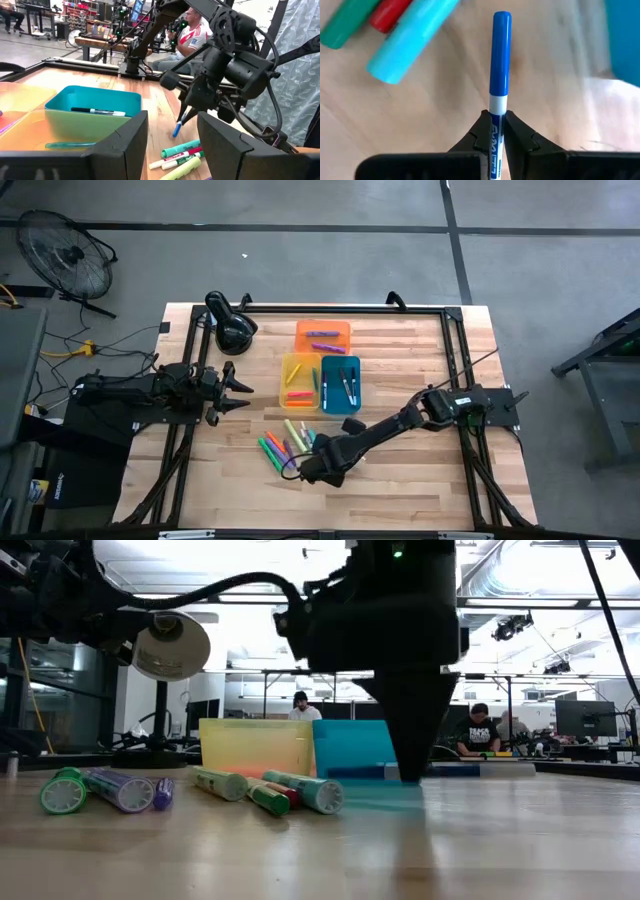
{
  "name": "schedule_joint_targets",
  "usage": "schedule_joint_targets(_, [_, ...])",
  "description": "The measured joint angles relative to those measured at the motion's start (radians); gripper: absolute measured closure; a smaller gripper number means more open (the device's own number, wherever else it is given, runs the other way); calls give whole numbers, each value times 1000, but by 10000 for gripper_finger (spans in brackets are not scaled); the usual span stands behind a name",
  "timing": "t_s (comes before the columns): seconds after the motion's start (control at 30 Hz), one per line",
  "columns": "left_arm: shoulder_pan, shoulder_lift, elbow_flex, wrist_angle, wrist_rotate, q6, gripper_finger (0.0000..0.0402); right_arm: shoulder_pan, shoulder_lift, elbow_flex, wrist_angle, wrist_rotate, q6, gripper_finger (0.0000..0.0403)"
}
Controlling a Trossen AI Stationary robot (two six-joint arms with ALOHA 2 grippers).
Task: Pick & Place Markers
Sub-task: Put the blue marker pen into the blue bin
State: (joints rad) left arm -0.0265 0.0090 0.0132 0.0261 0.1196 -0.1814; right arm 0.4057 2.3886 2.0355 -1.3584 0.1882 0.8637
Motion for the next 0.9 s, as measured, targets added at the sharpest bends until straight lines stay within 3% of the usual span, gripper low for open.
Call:
schedule_joint_targets(0.23, [0, 0, 0, 0, 0, 0, 232, -2, -2, 81, -91, 95, 8, 385])
schedule_joint_targets(0.4, [0, 0, 0, 0, 0, 0, 232, -12, -4, 166, -205, 128, -6, 385])
schedule_joint_targets(0.57, [0, 0, 0, 0, 0, 0, 232, -49, -22, 232, -212, 148, -67, 385])
schedule_joint_targets(0.9, [0, 0, 0, 0, 0, 0, 232, -189, -90, 224, -213, 197, -80, 385])
